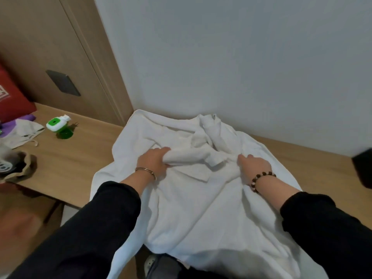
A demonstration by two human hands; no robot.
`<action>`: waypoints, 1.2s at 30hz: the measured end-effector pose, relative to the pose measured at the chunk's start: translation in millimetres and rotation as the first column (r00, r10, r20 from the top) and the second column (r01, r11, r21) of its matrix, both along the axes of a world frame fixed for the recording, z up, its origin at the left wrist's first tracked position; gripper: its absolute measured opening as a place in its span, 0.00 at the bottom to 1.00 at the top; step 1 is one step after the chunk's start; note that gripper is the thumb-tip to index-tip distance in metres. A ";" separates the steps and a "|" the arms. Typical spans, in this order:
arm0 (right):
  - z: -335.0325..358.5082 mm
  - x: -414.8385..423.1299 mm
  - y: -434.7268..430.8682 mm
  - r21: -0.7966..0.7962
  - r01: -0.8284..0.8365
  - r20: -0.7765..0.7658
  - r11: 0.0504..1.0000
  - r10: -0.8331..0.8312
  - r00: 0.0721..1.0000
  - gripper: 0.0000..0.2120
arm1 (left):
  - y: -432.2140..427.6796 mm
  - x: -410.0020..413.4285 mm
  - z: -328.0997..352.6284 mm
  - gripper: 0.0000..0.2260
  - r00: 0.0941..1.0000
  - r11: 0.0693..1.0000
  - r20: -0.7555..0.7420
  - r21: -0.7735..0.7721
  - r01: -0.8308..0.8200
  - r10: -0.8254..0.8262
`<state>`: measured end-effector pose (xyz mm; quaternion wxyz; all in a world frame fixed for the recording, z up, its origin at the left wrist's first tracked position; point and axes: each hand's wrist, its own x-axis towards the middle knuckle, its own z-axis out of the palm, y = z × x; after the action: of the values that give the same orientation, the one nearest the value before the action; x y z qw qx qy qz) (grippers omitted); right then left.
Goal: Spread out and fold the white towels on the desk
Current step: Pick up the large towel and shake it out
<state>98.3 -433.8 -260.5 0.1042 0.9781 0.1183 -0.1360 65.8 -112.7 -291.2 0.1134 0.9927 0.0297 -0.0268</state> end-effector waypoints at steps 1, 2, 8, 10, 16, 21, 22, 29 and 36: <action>5.9 4.8 -0.7 -0.033 0.005 0.040 0.999 -0.004 0.999 0.16 | 4.1 5.4 7.6 0.19 0.996 0.996 0.060 -0.070 -0.062 0.066; 11.6 10.0 0.4 -0.056 0.014 0.077 0.998 -0.010 0.997 0.14 | 7.1 10.0 15.1 0.17 0.983 0.982 0.119 -0.147 -0.121 0.139; 61.7 47.6 4.4 -0.236 0.146 0.004 0.961 -0.150 0.989 0.16 | 28.1 27.2 48.3 0.10 0.845 0.838 0.218 -0.387 -0.385 0.489; 77.3 52.9 -9.3 -0.329 0.191 -0.109 0.925 -0.238 0.965 0.18 | 49.8 26.0 61.6 0.11 0.801 0.720 0.114 -0.526 -0.453 0.587; 62.2 52.9 27.3 0.097 0.158 0.029 0.983 -0.161 0.987 0.19 | 36.3 7.3 102.3 0.19 0.931 0.525 -0.313 -0.769 -0.365 0.189; 46.3 60.7 70.3 0.468 -0.140 0.053 0.873 0.130 0.990 0.38 | 5.1 -5.0 100.7 0.10 0.686 0.874 -0.660 -0.481 -0.072 -0.307; 37.7 61.6 71.3 0.364 -0.197 0.071 0.910 0.184 0.980 0.37 | 4.0 -7.5 97.4 0.06 0.654 0.914 -0.698 -0.406 -0.027 -0.291; -11.8 43.9 32.4 0.358 0.321 -0.241 0.877 -0.246 0.939 0.45 | 42.4 -9.1 68.0 0.07 0.859 0.910 -0.494 -0.280 -0.305 0.136; -6.3 37.5 37.2 0.541 0.322 -0.181 0.777 -0.267 0.947 0.09 | 57.4 -12.6 50.3 0.26 0.948 0.835 -0.313 -0.509 -0.211 0.049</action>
<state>135.8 -396.6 -266.9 -0.2173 0.9636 0.0034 -0.1556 53.2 -55.3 -240.9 0.3819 0.9023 0.1054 -0.1698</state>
